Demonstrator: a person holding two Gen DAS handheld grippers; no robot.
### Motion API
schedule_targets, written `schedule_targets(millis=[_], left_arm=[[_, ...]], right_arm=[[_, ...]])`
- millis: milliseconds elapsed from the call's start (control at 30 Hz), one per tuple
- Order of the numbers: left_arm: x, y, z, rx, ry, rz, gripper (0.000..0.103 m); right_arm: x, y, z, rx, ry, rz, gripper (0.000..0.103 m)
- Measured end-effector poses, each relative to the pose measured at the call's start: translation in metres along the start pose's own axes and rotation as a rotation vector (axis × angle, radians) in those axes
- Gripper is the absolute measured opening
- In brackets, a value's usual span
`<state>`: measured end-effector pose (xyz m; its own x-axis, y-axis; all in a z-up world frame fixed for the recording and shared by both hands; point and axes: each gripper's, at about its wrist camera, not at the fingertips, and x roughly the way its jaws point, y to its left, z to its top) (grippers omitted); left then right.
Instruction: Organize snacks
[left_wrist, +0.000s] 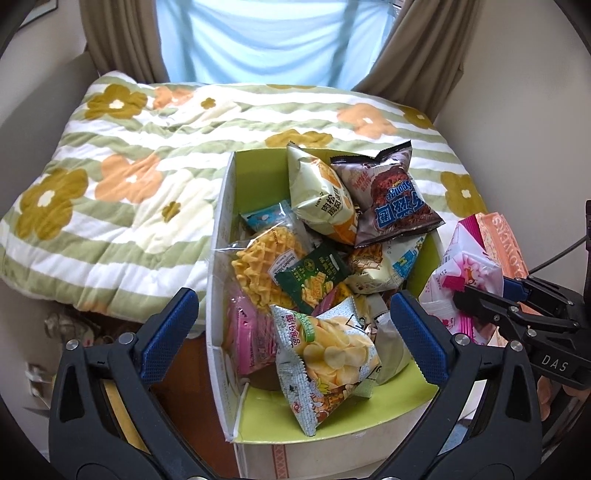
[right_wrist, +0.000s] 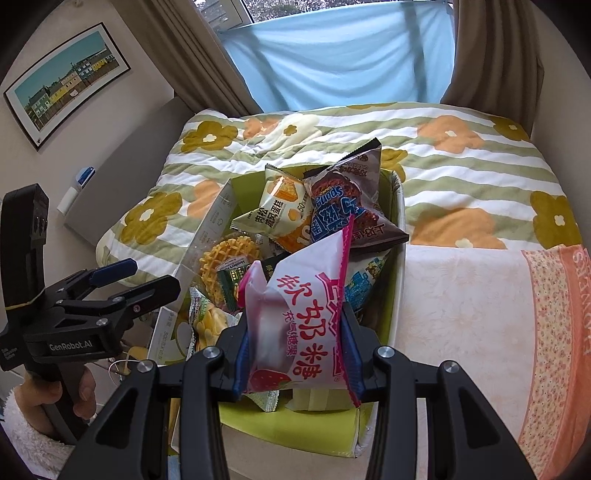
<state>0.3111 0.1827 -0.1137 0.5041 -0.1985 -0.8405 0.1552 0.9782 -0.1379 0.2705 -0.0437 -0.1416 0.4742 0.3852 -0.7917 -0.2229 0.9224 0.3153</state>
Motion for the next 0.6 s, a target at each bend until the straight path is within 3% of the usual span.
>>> schedule_targets(millis=[167, 267, 333, 600], left_arm=[[-0.003, 0.004, -0.001, -0.010, -0.009, 0.008, 0.103], [-0.004, 0.007, -0.005, -0.010, -0.017, 0.013, 0.103], [-0.005, 0.010, -0.007, -0.010, -0.019, 0.017, 0.103], [-0.010, 0.011, -0.017, -0.005, -0.031, 0.029, 0.103]], right_arm=[[0.004, 0.005, -0.002, -0.002, 0.008, 0.002, 0.042], [0.003, 0.008, -0.004, -0.003, -0.012, -0.004, 0.069], [-0.001, 0.009, -0.005, -0.002, -0.040, -0.002, 0.096], [-0.013, 0.009, -0.014, 0.008, -0.084, -0.092, 0.099]])
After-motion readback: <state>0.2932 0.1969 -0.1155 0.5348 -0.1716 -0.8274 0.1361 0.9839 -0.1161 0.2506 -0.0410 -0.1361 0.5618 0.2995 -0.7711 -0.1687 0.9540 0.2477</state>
